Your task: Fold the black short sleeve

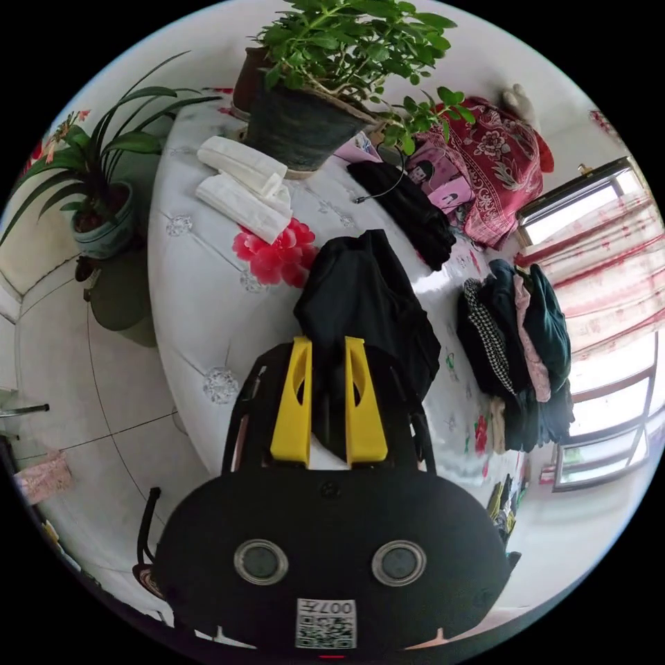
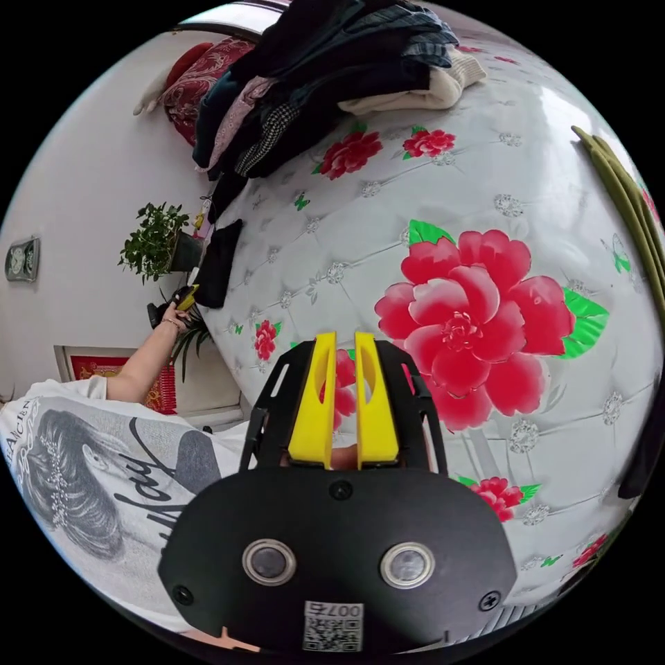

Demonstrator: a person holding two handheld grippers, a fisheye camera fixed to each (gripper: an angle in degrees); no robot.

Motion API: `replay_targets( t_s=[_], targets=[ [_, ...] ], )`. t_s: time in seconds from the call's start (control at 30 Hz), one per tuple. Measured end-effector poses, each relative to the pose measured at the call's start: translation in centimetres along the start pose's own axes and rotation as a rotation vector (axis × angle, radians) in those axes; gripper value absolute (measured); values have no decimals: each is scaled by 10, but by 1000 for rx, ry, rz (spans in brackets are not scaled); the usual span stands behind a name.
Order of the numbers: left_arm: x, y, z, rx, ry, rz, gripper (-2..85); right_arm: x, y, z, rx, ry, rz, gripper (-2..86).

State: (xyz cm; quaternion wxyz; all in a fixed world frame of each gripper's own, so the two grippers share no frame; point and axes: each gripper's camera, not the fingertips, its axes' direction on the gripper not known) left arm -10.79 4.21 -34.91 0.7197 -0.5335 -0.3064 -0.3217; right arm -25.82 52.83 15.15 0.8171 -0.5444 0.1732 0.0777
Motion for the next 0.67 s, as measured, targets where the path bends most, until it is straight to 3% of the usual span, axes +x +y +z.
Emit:
replay_targets(
  t_s=[0.13,0.27,0.4,0.67],
  targets=[
    [9,62,-16,44,-28,48,63,22,-8,11,-10,-178,113,68],
    [37,129,-34,69,-81,98,65,30,-17,3,57,-194,181,74],
    [90,188,-29,45,-152,256,62,36,-24,-26,151,-46,229,77],
    [271,324,96,-287,-96,721,59,91,-4,-130,413,260,468,85]
  ],
)
